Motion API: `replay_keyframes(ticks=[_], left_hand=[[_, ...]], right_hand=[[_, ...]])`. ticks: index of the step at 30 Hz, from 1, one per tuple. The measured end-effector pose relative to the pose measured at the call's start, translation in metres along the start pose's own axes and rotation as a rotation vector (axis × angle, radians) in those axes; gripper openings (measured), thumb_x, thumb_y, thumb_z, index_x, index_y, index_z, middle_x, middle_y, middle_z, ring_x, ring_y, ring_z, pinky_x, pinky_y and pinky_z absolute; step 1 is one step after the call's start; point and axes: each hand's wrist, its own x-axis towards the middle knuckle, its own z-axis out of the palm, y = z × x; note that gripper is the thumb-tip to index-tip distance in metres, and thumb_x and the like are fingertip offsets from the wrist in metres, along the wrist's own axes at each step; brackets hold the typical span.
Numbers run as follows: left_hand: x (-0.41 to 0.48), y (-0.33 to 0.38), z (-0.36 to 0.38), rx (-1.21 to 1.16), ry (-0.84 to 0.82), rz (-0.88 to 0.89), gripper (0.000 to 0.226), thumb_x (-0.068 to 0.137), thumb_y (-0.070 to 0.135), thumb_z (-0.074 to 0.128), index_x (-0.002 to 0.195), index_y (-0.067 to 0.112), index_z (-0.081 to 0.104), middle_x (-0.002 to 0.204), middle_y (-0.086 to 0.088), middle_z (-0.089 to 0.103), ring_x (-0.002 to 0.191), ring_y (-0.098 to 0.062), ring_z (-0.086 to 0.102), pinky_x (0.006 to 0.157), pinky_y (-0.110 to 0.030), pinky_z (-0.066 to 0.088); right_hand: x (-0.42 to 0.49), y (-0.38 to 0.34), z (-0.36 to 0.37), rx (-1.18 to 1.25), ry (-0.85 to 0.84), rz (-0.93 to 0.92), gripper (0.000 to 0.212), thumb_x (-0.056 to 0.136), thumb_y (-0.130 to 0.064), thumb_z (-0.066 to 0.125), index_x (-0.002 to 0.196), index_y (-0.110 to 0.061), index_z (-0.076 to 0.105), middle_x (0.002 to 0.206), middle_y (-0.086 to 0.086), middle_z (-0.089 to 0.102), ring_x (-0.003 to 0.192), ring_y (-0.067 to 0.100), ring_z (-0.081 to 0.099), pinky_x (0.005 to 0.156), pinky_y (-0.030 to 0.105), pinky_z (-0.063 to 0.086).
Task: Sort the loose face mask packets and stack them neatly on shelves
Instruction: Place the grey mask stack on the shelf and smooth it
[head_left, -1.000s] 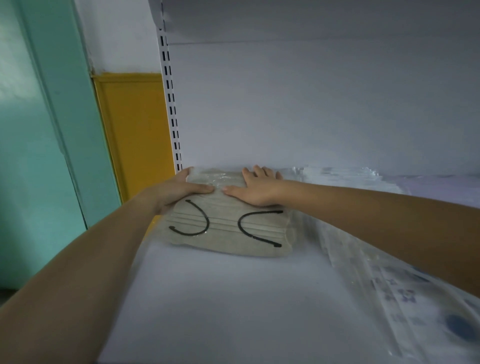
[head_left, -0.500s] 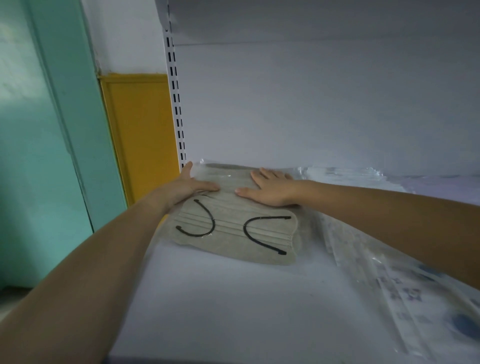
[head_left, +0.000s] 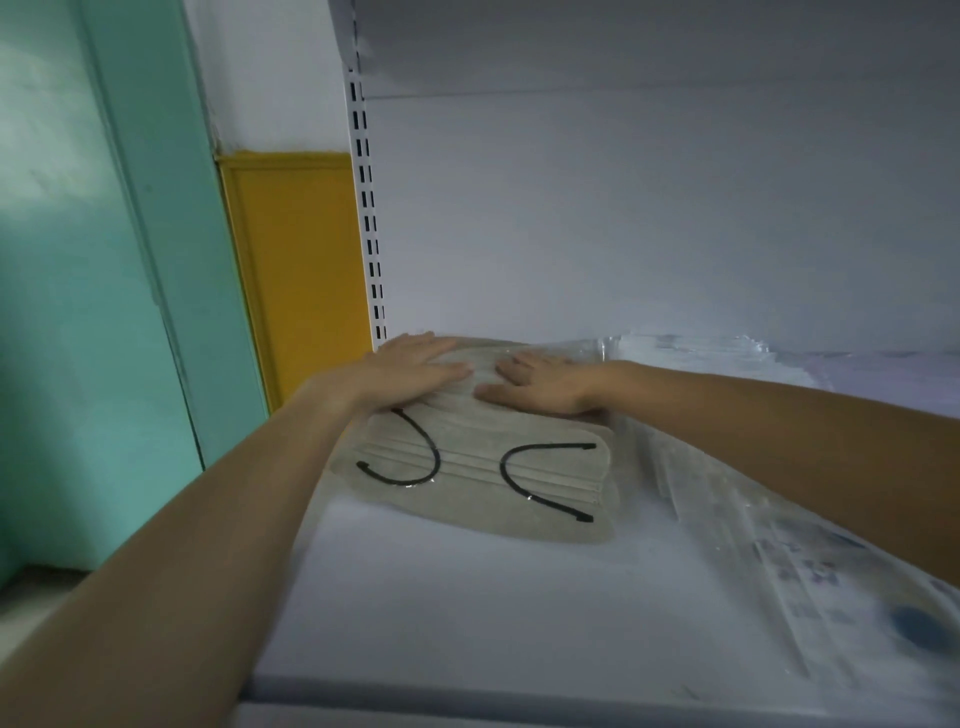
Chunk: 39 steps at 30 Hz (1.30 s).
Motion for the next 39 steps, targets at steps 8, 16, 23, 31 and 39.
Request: replay_keyframes(ticks=[8,16,23,31,39], left_hand=[[-0.012,0.054,0.032,0.312,-0.176,-0.136,0.077,0.091,0.067,0.015,0.152,0.022,0.000,0.160,-0.007,-0.006,0.147,-0.027,-0.006,0.117,-0.052,0.003],[-0.042,0.056,0.032,0.317,-0.089,-0.114,0.067,0.097,0.055,0.014,0.152,0.017,0.006,0.160,-0.001,0.000,0.147,-0.021,0.000,0.115,-0.049,0.001],[-0.067,0.059,0.035,0.298,-0.050,-0.086,0.064,0.099,0.051,0.009,0.152,0.016,0.003,0.160,0.000,-0.002,0.147,-0.016,-0.002,0.116,-0.044,-0.002],[-0.100,0.066,0.038,0.328,-0.050,-0.128,0.065,0.098,0.054,0.008,0.152,0.019,0.000,0.160,0.003,-0.004,0.147,-0.015,-0.003,0.116,-0.043,-0.004],[-0.125,0.073,0.039,0.321,-0.083,-0.130,0.071,0.093,0.064,0.009,0.151,0.026,-0.005,0.159,0.006,-0.009,0.147,-0.016,-0.007,0.116,-0.044,-0.006]], right_hand=[[0.004,0.008,-0.002,0.034,-0.033,0.033,0.065,0.095,-0.057,0.008,0.151,-0.023,0.001,0.158,0.005,-0.007,0.145,0.022,-0.008,0.118,0.045,0.000],[-0.012,-0.003,0.001,0.030,-0.009,0.034,0.065,0.098,-0.052,0.012,0.150,-0.014,0.002,0.158,0.007,-0.004,0.146,0.023,-0.002,0.119,0.043,0.001],[-0.031,-0.025,0.007,0.012,-0.009,0.010,0.057,0.101,-0.041,0.009,0.150,-0.012,0.006,0.158,0.011,-0.002,0.146,0.026,-0.001,0.118,0.044,0.005],[-0.054,-0.030,0.013,0.063,0.010,-0.024,0.060,0.100,-0.046,0.011,0.149,-0.010,0.015,0.157,0.011,0.013,0.144,0.025,0.012,0.118,0.041,0.009],[-0.080,-0.031,0.020,0.022,0.020,-0.021,0.063,0.098,-0.052,0.010,0.151,-0.017,0.007,0.159,0.006,0.002,0.146,0.024,0.002,0.118,0.044,0.004]])
